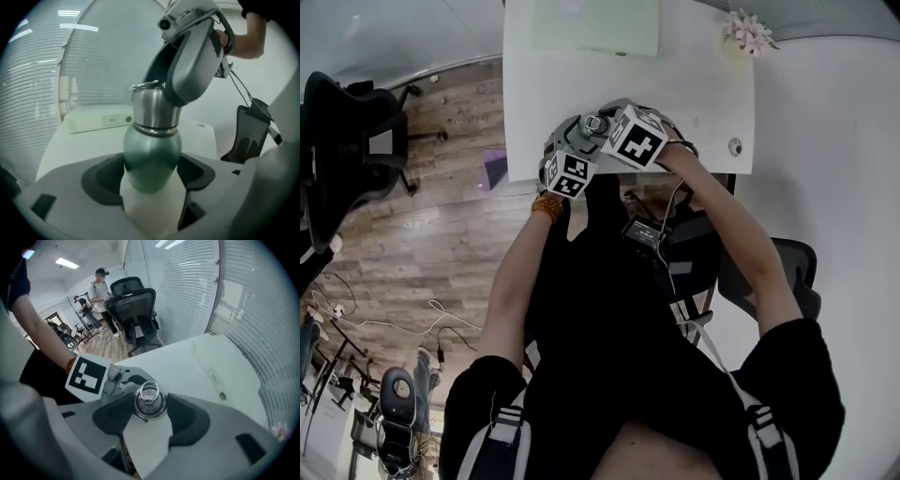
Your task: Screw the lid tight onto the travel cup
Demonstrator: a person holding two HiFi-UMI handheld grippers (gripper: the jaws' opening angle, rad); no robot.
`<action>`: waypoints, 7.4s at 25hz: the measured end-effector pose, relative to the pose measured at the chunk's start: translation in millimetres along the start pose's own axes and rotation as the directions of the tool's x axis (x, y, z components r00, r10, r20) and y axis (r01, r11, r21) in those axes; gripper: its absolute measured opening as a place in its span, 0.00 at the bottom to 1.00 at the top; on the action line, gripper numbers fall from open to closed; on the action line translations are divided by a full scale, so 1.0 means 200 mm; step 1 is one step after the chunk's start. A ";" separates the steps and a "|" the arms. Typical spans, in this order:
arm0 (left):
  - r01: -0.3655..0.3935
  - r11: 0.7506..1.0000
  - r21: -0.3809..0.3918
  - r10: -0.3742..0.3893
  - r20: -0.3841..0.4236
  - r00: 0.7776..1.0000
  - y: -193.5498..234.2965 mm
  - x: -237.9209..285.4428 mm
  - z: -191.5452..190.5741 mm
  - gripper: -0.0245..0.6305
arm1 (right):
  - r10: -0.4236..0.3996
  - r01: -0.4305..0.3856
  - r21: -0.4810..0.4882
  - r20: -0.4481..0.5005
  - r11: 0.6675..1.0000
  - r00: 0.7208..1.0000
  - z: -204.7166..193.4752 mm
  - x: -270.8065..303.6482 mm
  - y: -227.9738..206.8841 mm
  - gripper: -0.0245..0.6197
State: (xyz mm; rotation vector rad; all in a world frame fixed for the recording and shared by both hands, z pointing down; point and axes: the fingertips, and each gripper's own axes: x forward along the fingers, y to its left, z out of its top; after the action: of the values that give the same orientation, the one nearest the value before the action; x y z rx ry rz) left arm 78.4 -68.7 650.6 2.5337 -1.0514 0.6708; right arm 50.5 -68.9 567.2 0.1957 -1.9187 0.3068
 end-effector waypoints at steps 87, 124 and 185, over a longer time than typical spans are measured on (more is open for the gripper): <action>0.668 0.663 0.336 -0.541 -0.402 0.739 -0.12 -0.11 -0.19 0.59 | 0.158 -0.198 -0.469 -0.124 0.861 0.980 0.00 0.06 0.26 0.42; 0.675 0.629 0.386 -0.516 -0.443 0.734 -0.11 -0.19 -0.21 0.59 | 0.021 -0.085 -0.685 -0.100 0.724 0.995 0.00 0.08 0.33 0.43; 0.070 0.981 0.182 -0.049 -0.120 0.992 -0.06 -0.20 -0.16 0.61 | -0.027 0.025 0.020 0.140 0.999 0.990 0.04 0.10 0.30 0.41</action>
State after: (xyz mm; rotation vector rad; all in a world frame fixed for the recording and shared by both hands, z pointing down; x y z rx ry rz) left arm 52.1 -22.1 655.4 2.6343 -0.9080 0.9262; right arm 19.8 -14.3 575.2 0.2601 -2.0510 0.2995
